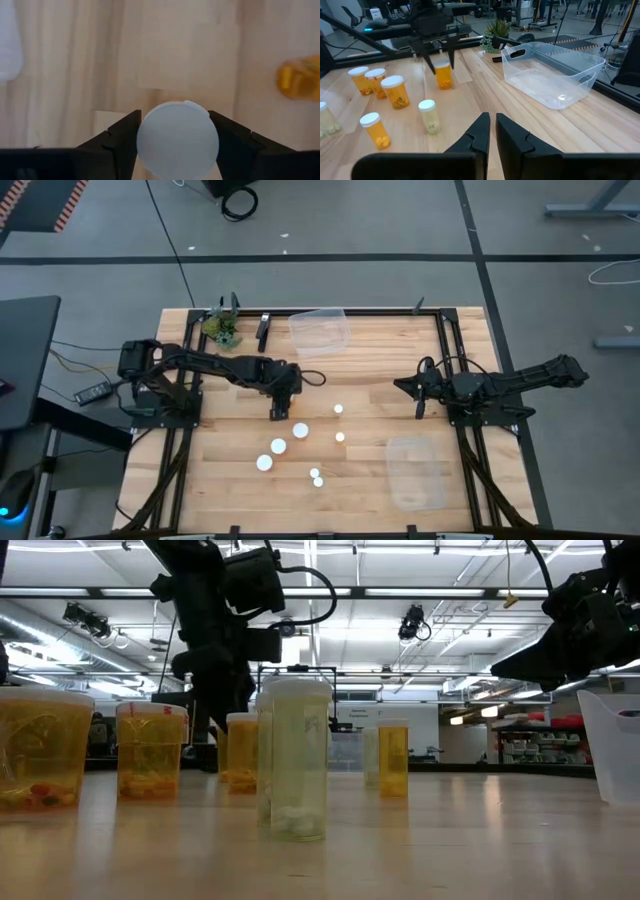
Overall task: Pick and place medicine bottles into bin by pill shape (circle, oval)
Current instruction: Put the big orange pill bottle into the top transparent bin
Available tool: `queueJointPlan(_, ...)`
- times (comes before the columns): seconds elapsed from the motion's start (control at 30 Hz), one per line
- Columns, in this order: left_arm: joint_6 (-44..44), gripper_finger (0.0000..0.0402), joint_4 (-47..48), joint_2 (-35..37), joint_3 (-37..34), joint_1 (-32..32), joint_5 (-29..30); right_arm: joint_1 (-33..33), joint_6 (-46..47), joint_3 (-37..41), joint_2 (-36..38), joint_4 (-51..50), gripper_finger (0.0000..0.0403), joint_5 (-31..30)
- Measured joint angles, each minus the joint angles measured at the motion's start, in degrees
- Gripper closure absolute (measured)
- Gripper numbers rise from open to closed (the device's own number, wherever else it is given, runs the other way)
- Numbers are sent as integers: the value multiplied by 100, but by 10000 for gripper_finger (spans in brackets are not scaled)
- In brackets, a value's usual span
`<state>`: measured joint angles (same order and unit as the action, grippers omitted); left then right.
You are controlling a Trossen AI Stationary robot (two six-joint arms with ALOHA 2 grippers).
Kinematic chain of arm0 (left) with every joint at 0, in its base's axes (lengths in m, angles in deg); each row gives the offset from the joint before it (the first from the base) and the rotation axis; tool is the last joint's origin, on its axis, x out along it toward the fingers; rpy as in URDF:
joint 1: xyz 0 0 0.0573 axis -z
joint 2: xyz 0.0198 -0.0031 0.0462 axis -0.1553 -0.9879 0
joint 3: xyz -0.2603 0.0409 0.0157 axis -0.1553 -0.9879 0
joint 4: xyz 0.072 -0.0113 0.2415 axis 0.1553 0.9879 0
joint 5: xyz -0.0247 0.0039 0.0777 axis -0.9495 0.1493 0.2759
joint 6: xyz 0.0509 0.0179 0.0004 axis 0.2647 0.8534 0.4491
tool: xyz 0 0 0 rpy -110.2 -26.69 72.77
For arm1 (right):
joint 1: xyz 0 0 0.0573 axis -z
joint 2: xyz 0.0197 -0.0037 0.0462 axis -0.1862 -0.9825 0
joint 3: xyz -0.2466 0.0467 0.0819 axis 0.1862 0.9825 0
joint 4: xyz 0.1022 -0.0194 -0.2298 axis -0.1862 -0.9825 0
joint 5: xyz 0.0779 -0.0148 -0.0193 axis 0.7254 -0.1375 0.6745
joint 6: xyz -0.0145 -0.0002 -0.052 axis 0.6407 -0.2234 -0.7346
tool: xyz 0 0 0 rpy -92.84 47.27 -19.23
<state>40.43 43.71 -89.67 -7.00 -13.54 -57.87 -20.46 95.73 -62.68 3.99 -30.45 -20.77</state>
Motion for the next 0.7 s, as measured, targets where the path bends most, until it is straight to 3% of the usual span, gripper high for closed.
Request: queueJointPlan(0.7,723,180,97,2,1527,-1226,-4,-1,1,0,0,0,366,0)
